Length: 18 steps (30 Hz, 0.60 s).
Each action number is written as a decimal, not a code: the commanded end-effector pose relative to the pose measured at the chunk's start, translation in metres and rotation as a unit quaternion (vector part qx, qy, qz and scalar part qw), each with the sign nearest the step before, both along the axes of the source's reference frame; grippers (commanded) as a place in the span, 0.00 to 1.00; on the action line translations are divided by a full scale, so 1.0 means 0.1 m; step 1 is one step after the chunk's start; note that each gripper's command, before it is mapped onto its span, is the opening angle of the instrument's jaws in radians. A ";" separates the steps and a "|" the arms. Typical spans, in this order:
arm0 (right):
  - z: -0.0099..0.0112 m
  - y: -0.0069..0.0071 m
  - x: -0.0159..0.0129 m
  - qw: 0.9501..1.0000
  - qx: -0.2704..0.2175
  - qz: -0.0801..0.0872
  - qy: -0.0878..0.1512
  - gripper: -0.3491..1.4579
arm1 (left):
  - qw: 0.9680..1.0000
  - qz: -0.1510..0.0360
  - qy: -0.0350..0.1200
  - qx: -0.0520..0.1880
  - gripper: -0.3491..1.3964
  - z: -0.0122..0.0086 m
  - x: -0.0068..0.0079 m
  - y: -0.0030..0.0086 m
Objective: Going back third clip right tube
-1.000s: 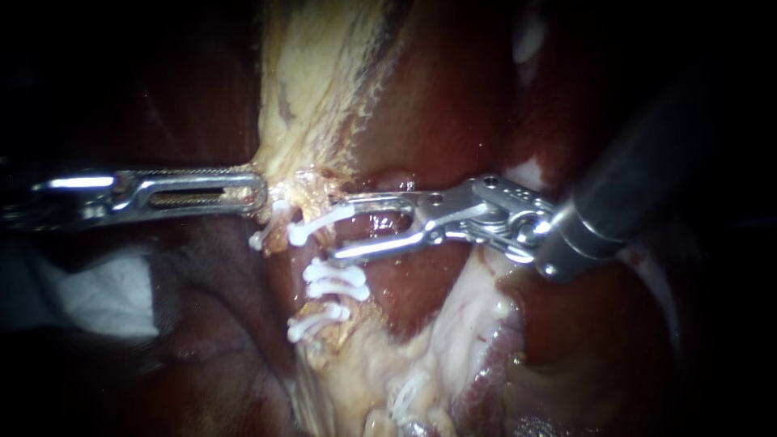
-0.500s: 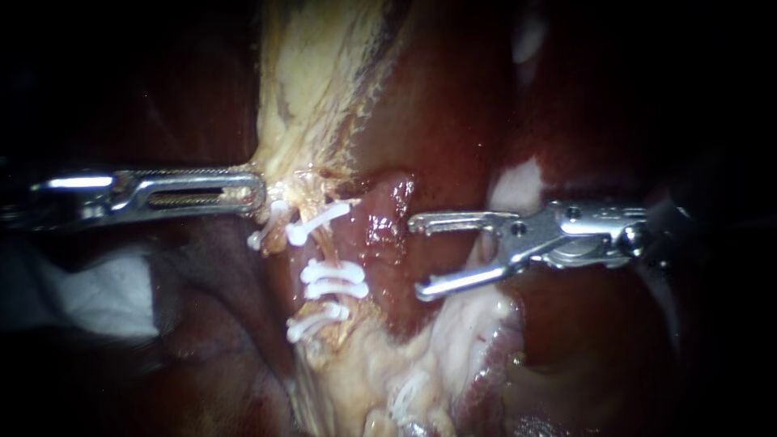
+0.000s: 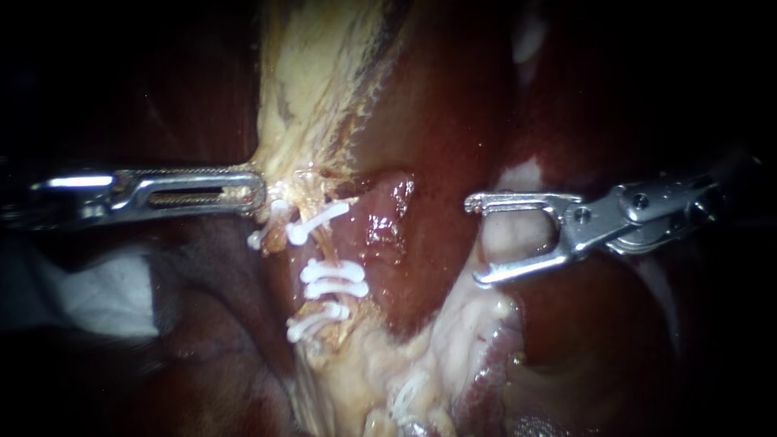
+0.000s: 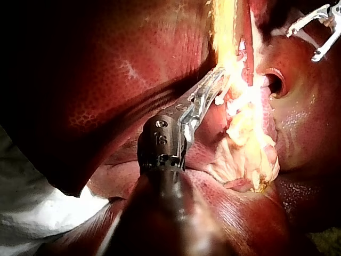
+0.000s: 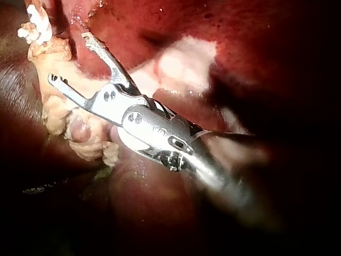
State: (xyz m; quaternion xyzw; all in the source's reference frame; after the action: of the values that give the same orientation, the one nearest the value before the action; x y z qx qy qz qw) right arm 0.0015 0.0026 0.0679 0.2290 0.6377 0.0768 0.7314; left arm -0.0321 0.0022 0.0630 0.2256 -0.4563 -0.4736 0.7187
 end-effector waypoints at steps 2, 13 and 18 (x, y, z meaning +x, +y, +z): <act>-0.002 -0.002 0.001 1.000 0.000 0.000 0.001 0.52 | 1.000 -0.002 0.001 -0.003 0.00 0.008 -0.005 -0.003; -0.002 -0.003 -0.002 1.000 -0.001 -0.001 0.001 0.52 | 1.000 0.001 0.017 -0.005 0.00 0.051 -0.049 -0.003; -0.004 -0.004 -0.003 1.000 -0.001 -0.002 0.001 0.52 | 1.000 0.005 0.018 -0.004 0.00 0.060 -0.064 -0.005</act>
State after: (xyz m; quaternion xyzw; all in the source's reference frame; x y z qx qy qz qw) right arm 0.0012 0.0021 0.0675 0.2294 0.6383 0.0749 0.7310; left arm -0.0387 0.0018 0.0689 0.2169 -0.4445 -0.4719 0.7299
